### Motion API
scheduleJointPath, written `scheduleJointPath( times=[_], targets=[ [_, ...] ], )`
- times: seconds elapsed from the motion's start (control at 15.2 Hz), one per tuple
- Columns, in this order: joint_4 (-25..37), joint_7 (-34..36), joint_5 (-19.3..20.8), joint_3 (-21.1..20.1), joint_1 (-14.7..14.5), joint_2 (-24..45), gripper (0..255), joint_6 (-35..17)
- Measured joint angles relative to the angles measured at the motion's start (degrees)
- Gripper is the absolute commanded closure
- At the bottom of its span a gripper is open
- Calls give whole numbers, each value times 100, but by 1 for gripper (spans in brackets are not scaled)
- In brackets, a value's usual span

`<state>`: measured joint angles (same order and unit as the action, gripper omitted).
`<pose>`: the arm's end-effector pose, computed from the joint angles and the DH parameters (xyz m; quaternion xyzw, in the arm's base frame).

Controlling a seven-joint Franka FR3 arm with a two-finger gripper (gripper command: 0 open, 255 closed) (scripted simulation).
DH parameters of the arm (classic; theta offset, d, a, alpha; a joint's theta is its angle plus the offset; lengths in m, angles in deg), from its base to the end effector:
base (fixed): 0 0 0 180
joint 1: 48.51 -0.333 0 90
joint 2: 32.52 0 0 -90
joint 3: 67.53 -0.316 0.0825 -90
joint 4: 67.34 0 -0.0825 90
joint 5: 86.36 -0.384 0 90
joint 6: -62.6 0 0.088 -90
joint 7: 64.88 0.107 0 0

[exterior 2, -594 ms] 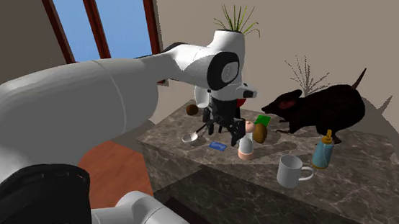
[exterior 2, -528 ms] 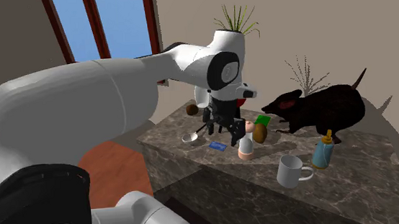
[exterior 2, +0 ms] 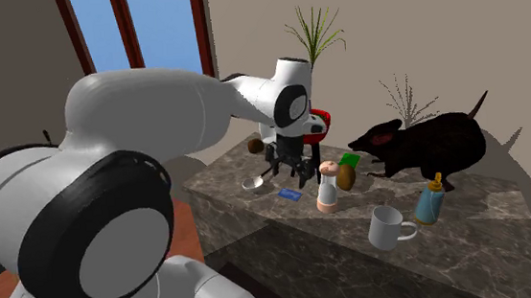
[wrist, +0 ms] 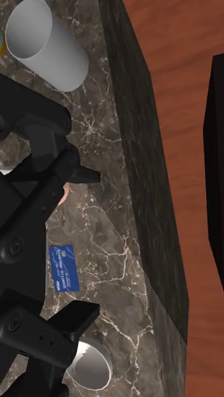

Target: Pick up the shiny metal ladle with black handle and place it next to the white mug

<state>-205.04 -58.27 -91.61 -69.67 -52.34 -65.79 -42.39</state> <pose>0.3743 0.0481 0.5206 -0.9992 0.0202 -0.0012 0.0344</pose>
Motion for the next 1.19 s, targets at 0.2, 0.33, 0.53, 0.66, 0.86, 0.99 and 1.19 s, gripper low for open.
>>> scheduleJointPath(
  times=[0.2, 0.33, 0.53, 0.66, 0.86, 0.99, 1.19],
  targets=[
    [125, 147, -103, -201, -118, 511, 0, -471],
    [217, 249, -155, -331, -192, 814, 0, -741],
    [422, 387, -187, -513, -282, 1371, 0, -1179],
    [548, 497, -188, -639, -344, 1731, 0, -1469],
    [883, 642, -131, -789, -411, 2291, 0, -1777],
    [1098, 752, -75, -882, -463, 2620, 0, -1943],
    [1533, 950, 79, -1014, -549, 3255, 0, -2217]
  ],
)
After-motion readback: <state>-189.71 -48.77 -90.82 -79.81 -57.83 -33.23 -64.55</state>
